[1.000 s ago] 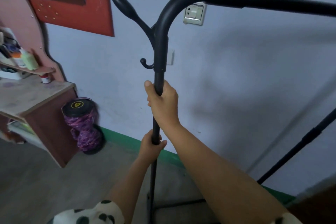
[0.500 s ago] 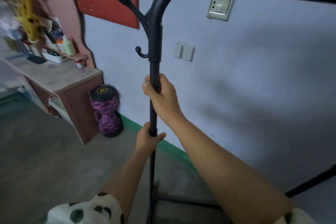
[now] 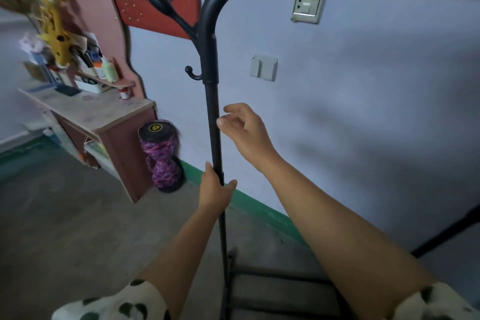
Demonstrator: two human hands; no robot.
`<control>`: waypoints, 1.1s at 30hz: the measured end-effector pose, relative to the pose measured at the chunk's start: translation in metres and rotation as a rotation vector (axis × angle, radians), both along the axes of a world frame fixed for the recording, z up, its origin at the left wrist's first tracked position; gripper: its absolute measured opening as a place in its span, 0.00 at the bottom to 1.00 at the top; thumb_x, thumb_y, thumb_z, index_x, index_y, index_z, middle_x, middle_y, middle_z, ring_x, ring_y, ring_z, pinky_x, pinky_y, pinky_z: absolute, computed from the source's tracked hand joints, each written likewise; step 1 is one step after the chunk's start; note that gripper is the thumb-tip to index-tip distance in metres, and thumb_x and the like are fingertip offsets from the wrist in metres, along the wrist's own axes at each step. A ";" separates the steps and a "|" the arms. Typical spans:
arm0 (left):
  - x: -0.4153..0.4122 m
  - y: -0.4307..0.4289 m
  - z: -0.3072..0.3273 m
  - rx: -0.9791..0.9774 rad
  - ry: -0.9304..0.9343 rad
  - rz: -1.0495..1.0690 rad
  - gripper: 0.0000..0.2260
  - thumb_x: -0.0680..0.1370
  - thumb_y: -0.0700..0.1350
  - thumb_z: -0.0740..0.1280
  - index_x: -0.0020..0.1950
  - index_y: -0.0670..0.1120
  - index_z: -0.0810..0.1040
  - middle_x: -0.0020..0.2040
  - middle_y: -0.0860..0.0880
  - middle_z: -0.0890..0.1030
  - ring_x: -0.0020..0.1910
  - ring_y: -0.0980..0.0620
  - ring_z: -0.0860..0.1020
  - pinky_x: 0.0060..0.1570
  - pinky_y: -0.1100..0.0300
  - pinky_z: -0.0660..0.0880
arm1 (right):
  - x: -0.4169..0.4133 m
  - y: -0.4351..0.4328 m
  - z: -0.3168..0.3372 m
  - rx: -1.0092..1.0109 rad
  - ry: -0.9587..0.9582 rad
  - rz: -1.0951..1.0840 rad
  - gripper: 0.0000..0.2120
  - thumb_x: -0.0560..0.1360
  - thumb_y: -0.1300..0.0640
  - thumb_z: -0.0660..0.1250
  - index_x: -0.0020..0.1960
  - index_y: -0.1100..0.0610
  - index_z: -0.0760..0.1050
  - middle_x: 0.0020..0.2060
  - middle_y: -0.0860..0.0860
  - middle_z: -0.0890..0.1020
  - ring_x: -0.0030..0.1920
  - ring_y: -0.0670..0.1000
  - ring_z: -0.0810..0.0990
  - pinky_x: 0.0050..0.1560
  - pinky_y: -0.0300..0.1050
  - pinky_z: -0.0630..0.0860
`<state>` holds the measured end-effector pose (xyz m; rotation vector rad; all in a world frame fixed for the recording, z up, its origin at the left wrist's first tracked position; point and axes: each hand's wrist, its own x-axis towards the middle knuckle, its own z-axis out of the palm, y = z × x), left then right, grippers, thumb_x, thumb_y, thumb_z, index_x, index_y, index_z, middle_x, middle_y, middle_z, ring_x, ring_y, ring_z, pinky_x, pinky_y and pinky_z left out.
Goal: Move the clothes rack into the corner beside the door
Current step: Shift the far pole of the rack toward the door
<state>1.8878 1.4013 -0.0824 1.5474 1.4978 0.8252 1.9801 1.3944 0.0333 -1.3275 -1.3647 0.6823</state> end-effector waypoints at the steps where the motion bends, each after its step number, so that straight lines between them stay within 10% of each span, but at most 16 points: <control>1: 0.000 -0.009 0.003 -0.014 0.002 0.003 0.36 0.74 0.43 0.70 0.75 0.40 0.53 0.66 0.40 0.70 0.64 0.43 0.73 0.61 0.52 0.72 | 0.001 -0.007 -0.002 -0.010 -0.005 -0.020 0.16 0.76 0.53 0.68 0.61 0.57 0.72 0.52 0.53 0.82 0.55 0.49 0.80 0.58 0.46 0.75; 8: 0.020 -0.076 0.019 -0.021 -0.115 -0.007 0.40 0.78 0.43 0.64 0.76 0.38 0.36 0.80 0.43 0.41 0.79 0.47 0.47 0.76 0.54 0.53 | 0.003 -0.047 -0.009 -0.035 -0.049 -0.125 0.14 0.77 0.53 0.66 0.60 0.57 0.74 0.54 0.51 0.81 0.56 0.48 0.78 0.57 0.41 0.73; 33: 0.363 -0.229 0.011 -0.024 0.009 -0.821 0.30 0.78 0.44 0.64 0.77 0.44 0.56 0.77 0.44 0.63 0.74 0.45 0.64 0.73 0.46 0.64 | 0.358 -0.283 -0.030 -0.044 -0.028 -1.000 0.09 0.77 0.59 0.63 0.57 0.58 0.71 0.49 0.49 0.76 0.48 0.47 0.75 0.40 0.28 0.67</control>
